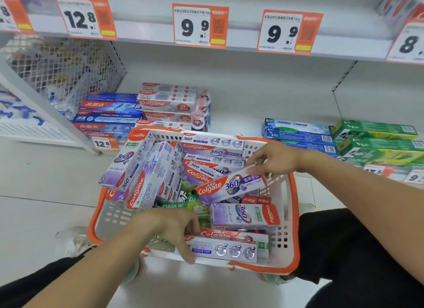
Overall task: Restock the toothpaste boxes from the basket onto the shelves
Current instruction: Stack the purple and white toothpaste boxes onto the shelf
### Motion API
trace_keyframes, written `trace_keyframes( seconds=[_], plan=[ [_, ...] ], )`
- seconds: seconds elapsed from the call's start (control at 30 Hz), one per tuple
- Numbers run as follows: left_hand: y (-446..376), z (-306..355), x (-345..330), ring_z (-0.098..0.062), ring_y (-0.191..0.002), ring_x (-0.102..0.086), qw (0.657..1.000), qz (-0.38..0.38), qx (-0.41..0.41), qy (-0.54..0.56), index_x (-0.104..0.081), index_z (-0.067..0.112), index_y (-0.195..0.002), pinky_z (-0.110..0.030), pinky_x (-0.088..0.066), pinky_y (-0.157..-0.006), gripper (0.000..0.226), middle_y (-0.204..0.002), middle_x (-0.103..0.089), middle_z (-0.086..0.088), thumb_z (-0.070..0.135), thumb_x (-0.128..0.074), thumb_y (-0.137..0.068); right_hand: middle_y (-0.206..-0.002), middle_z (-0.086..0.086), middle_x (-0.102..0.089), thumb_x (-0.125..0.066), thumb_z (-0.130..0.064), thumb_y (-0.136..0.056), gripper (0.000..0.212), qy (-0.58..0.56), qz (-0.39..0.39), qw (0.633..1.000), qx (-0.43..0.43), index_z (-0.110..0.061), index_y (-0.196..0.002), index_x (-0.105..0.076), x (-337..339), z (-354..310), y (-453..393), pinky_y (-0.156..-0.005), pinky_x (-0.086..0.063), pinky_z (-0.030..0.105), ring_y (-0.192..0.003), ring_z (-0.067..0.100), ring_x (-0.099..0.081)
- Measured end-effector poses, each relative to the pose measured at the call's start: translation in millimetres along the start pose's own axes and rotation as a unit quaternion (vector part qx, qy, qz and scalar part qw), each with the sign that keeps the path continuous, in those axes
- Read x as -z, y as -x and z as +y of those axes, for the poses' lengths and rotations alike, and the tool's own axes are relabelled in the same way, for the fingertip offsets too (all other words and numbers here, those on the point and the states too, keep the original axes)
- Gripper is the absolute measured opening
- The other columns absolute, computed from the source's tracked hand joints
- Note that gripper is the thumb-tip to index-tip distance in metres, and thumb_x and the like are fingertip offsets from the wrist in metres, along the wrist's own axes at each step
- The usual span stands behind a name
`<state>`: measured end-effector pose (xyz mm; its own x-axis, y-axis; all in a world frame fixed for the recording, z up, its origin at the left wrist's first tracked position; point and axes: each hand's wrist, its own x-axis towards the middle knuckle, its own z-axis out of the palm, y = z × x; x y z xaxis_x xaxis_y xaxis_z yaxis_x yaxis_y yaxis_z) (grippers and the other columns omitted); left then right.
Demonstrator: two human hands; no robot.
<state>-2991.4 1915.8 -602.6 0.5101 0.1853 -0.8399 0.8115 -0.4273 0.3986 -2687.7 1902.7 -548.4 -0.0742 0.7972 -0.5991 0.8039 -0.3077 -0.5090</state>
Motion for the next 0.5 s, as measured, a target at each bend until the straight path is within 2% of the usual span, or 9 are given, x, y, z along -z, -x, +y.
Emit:
trace_keyframes(
  seconds=[0.1,0.17,0.27,0.33,0.43,0.5],
  plan=[
    [-4,-3,-10,-0.012,-0.089,-0.059,0.998,0.054,-0.018,-0.011,-0.060,0.028,-0.113,-0.020,-0.044,-0.066,0.059,-0.106,-0.061,0.010,0.032,-0.092,-0.064,-0.097,-0.010,-0.074,-0.071,-0.049,-0.087,0.035,-0.019,0.040,0.999,0.001,-0.025,-0.112,-0.075,0,-3,2,-0.088,-0.054,0.032,-0.091,0.012,-0.069],
    [-7,-10,-10,-0.011,-0.085,-0.062,0.996,0.076,-0.039,0.023,-0.064,0.028,-0.106,-0.018,-0.047,-0.063,0.050,-0.102,-0.065,0.009,0.030,-0.091,-0.064,-0.093,-0.008,-0.077,-0.071,-0.049,-0.087,0.033,-0.045,0.043,0.998,0.000,-0.024,-0.106,-0.077,1,-5,4,-0.091,-0.056,0.038,-0.090,0.013,-0.071],
    [-8,-23,-3,-0.008,-0.093,-0.068,0.984,0.109,-0.061,0.127,-0.067,0.032,-0.096,-0.023,-0.055,-0.083,0.028,-0.103,-0.072,0.010,0.032,-0.084,-0.074,-0.090,-0.005,-0.078,-0.069,-0.047,-0.089,0.030,-0.058,0.037,0.998,0.002,-0.021,-0.101,-0.078,1,-10,7,-0.091,-0.057,0.041,-0.088,0.015,-0.073],
    [-8,-30,1,-0.010,-0.092,-0.069,0.965,0.148,-0.057,0.208,-0.071,0.027,-0.097,-0.027,-0.055,-0.085,0.016,-0.099,-0.075,0.008,0.034,-0.078,-0.084,-0.090,-0.004,-0.078,-0.068,-0.046,-0.090,0.030,-0.063,0.035,0.997,-0.003,-0.020,-0.099,-0.078,1,-12,8,-0.090,-0.057,0.040,-0.088,0.017,-0.073],
    [-8,-36,-1,-0.013,-0.078,-0.068,0.917,0.196,-0.042,0.346,-0.072,0.019,-0.102,-0.026,-0.054,-0.069,0.026,-0.096,-0.077,0.001,0.037,-0.077,-0.085,-0.089,-0.003,-0.078,-0.064,-0.047,-0.093,0.030,-0.082,0.032,0.996,-0.015,-0.020,-0.095,-0.078,-1,-11,7,-0.078,-0.057,0.032,-0.088,0.023,-0.072],
    [-9,-38,-5,-0.014,-0.083,-0.071,0.883,0.189,-0.025,0.429,-0.067,0.013,-0.109,-0.028,-0.058,-0.072,0.048,-0.099,-0.077,-0.001,0.045,-0.079,-0.076,-0.091,0.001,-0.078,-0.063,-0.045,-0.094,0.031,-0.106,0.029,0.994,-0.026,-0.018,-0.093,-0.078,-3,-9,6,-0.069,-0.053,0.030,-0.088,0.027,-0.071]
  ],
)
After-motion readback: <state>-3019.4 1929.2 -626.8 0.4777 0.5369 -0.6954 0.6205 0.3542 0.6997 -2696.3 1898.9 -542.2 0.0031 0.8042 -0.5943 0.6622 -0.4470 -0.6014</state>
